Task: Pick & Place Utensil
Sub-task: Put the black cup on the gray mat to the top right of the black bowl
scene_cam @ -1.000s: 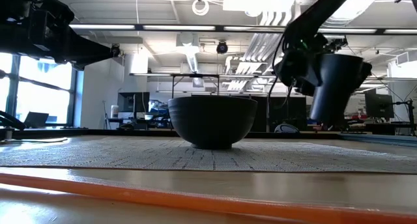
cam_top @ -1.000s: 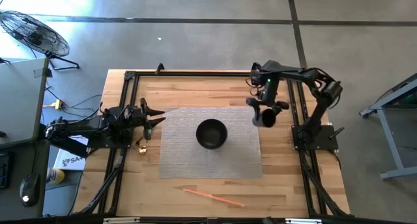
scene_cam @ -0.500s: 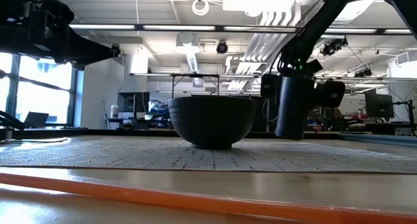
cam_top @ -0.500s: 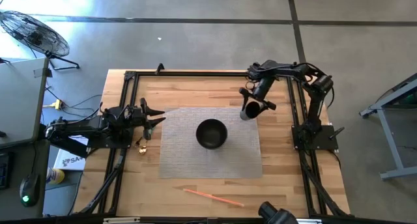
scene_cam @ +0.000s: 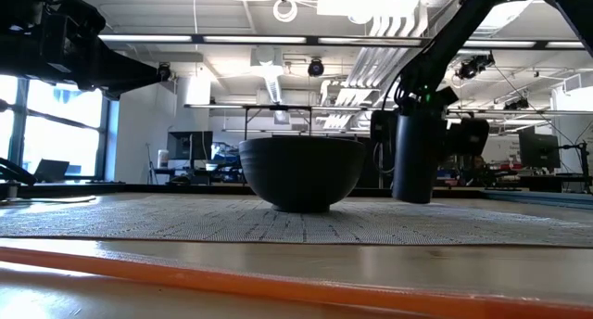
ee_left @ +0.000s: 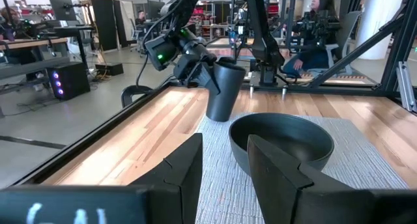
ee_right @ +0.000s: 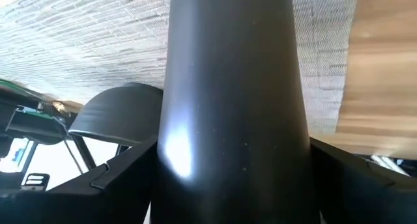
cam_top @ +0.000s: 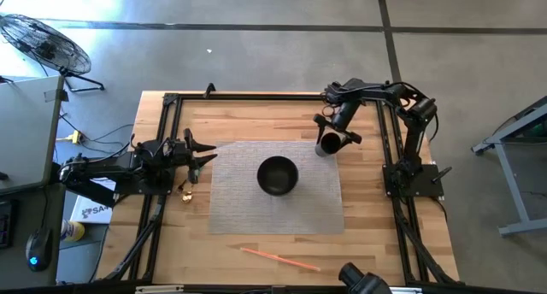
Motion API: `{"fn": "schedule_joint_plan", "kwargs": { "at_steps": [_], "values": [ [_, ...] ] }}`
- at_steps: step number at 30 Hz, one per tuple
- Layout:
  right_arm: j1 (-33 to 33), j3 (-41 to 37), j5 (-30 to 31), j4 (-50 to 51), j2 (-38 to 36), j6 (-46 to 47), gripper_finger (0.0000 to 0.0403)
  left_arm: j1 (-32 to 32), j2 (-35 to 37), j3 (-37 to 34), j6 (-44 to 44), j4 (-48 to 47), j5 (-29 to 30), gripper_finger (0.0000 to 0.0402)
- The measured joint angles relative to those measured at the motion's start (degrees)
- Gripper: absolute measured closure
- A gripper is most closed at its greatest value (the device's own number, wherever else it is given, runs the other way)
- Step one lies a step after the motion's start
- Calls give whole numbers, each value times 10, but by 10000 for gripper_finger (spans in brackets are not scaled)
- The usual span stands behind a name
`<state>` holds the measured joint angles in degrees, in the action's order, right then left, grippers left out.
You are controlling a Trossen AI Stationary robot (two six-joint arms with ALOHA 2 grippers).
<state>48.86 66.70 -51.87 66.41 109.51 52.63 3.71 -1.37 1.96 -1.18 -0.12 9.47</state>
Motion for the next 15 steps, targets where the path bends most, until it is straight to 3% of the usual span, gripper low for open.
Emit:
{"fn": "schedule_joint_plan", "kwargs": {
  "at_steps": [15],
  "values": [
    [0,0,23,-29,0,-26,23,0,0,0,0,0,0,282]
  ]
}}
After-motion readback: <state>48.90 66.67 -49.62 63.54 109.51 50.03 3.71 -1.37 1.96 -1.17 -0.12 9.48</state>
